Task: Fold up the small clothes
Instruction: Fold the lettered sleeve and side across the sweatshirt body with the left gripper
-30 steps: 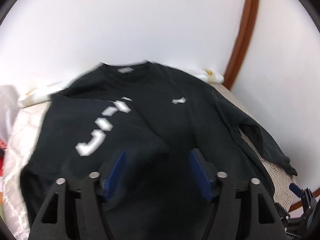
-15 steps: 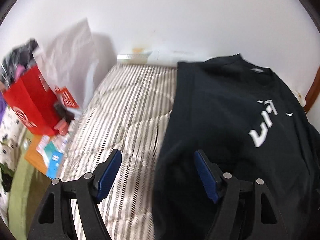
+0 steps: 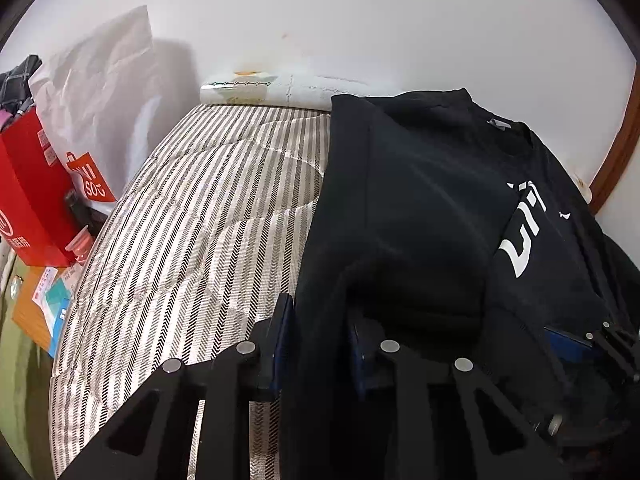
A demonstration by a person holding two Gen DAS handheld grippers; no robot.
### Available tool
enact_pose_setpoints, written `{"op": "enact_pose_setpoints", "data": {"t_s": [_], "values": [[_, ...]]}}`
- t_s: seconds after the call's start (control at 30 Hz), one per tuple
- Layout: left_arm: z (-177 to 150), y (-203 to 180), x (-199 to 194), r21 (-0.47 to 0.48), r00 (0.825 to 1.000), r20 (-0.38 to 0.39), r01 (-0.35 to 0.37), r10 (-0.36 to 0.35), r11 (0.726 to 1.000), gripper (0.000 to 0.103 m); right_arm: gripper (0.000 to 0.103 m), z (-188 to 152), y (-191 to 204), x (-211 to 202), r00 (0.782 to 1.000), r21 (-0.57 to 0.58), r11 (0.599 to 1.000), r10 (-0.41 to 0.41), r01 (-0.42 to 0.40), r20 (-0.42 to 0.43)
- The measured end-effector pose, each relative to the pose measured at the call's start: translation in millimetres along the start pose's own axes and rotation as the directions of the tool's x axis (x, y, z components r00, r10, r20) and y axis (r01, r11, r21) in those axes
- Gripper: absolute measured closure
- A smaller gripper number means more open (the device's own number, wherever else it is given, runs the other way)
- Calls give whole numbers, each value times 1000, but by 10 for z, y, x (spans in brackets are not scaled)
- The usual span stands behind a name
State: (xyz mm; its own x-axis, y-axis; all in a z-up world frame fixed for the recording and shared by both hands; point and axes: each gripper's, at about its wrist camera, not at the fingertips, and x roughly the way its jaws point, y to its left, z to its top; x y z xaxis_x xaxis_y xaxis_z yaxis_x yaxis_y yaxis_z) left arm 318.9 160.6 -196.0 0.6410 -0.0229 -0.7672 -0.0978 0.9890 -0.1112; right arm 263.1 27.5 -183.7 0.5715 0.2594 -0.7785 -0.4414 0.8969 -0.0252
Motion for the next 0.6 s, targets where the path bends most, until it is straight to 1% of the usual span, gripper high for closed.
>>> {"op": "enact_pose_setpoints", "data": {"t_s": [0.03,0.07,0.1,0.17,0.27,0.3,0.37,0.47,0.5,0.53,0.57,0.6], "values": [[-4,-4,-7,5,1000,4,-3,3,1000,79,91,27,-32,-5,1000,-5,1000,-16,16,9],[-1,-1,-7,7,1000,4,-5,4,1000,79,92,37,-95,-66,999,-1,1000,-27,27,23],[-6,-5,-8,8,1000,5,-10,10,1000,79,95,62,-201,-146,999,26,999,-21,20,42],[-13,-19,-18,13,1000,7,-22,22,1000,79,95,108,-500,-359,994,98,994,-52,42,97],[-15,-32,-24,24,999,11,-35,35,999,79,95,134,-1035,-705,974,188,974,-156,125,162],[-13,-29,-24,23,999,10,-35,34,999,79,95,118,-1301,-835,965,243,959,-194,149,177],[-8,-20,-22,18,999,9,-31,31,999,79,95,58,-1682,-978,953,323,930,-243,176,183],[-7,-13,-22,15,1000,7,-31,31,999,79,94,-165,-2319,-1129,928,451,858,-344,248,144],[-5,-11,-23,14,1000,7,-30,30,999,79,92,-248,-2510,-1123,926,486,834,-359,261,118],[-4,-10,-24,14,1000,6,-30,30,999,79,90,-343,-2678,-1098,929,514,815,-361,269,84],[-4,-8,-24,12,1000,5,-30,30,999,79,90,-449,-2858,-1050,921,540,780,-390,316,25],[-5,-4,-27,10,999,3,-32,32,999,78,90,-495,-2930,-1022,909,548,757,-417,355,-13]]}}
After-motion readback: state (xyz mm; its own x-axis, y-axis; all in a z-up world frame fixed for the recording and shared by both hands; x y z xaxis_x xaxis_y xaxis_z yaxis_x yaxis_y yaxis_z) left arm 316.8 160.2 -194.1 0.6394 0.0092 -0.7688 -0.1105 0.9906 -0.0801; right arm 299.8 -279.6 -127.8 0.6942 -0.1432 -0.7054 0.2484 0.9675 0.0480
